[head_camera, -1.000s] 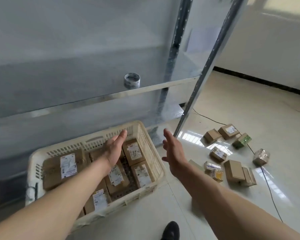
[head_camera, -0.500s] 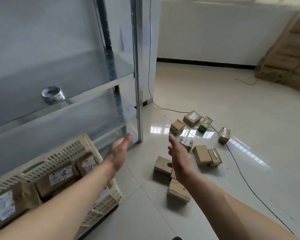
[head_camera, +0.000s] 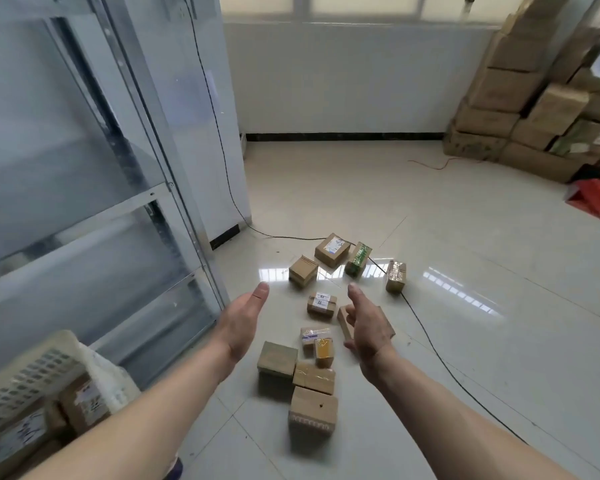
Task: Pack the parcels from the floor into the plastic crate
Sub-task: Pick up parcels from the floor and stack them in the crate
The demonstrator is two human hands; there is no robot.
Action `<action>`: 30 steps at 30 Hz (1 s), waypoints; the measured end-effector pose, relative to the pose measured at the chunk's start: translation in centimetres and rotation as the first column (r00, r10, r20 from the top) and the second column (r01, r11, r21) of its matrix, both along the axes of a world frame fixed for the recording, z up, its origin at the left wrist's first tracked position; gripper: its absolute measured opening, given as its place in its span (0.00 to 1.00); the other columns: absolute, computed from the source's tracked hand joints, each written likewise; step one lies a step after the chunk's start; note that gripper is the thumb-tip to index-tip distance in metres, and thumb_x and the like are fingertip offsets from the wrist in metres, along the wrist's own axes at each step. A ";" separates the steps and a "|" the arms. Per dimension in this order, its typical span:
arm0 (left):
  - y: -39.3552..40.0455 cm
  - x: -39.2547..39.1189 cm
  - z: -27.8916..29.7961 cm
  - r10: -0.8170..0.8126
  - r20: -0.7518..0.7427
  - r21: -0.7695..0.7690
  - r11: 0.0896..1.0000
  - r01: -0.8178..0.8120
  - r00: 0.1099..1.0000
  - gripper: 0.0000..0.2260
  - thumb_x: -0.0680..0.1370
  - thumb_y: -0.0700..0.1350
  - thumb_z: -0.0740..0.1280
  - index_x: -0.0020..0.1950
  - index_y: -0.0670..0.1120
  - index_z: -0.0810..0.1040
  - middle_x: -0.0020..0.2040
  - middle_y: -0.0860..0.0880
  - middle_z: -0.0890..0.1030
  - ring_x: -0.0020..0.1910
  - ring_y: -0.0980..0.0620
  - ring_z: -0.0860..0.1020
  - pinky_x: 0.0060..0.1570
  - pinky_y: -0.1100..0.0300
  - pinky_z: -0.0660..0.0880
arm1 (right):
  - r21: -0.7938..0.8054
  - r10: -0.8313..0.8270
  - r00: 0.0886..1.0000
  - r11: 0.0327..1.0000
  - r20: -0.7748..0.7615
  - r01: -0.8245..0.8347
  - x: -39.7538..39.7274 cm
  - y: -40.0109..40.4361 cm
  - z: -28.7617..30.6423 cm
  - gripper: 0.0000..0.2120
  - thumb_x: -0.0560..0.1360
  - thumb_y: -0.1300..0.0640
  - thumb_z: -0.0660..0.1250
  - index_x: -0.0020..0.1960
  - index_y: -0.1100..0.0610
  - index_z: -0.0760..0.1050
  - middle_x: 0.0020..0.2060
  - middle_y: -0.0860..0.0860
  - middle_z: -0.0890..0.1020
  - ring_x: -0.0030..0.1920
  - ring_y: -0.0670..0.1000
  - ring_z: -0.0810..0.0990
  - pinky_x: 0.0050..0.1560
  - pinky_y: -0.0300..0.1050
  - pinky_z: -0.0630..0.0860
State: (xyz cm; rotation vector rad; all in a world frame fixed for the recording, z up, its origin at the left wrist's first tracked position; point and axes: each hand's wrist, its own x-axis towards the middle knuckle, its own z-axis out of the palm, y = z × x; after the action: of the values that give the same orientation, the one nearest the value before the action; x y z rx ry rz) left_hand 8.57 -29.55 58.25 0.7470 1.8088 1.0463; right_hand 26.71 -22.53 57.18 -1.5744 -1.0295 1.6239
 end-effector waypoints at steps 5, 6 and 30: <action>4.2 0.8 -1.1 -0.042 0.018 -0.017 0.999 0.042 0.999 0.32 0.78 0.66 0.55 0.75 0.47 0.66 0.75 0.48 0.68 0.74 0.46 0.64 0.72 0.42 0.62 | 0.000 -0.040 0.999 0.999 -0.006 0.040 1.2 2.9 -1.2 0.21 0.82 0.42 0.61 0.70 0.51 0.73 0.70 0.52 0.76 0.70 0.51 0.73 0.74 0.61 0.68; 5.2 0.8 -1.4 -0.047 0.021 -0.016 0.999 0.048 0.999 0.32 0.78 0.66 0.55 0.75 0.47 0.66 0.75 0.48 0.68 0.74 0.46 0.64 0.72 0.42 0.62 | -0.004 -0.054 0.999 0.999 -0.002 0.054 1.3 3.7 -1.5 0.22 0.82 0.42 0.61 0.71 0.52 0.73 0.70 0.52 0.76 0.70 0.51 0.73 0.74 0.61 0.68; 25.9 -1.9 -3.5 -0.190 0.094 0.004 0.982 0.191 0.977 0.23 0.82 0.60 0.56 0.73 0.51 0.70 0.63 0.57 0.71 0.62 0.58 0.66 0.68 0.51 0.63 | -0.031 -0.173 0.984 0.984 0.030 0.174 -1.8 21.1 -3.4 0.21 0.67 0.32 0.62 0.54 0.42 0.76 0.66 0.50 0.78 0.71 0.51 0.73 0.75 0.63 0.65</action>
State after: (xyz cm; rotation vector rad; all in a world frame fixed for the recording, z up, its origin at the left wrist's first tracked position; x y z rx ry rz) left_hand 6.67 -3.62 54.74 0.8364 1.6242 0.9344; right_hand 24.88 -1.42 53.74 -1.6639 -0.8569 1.5120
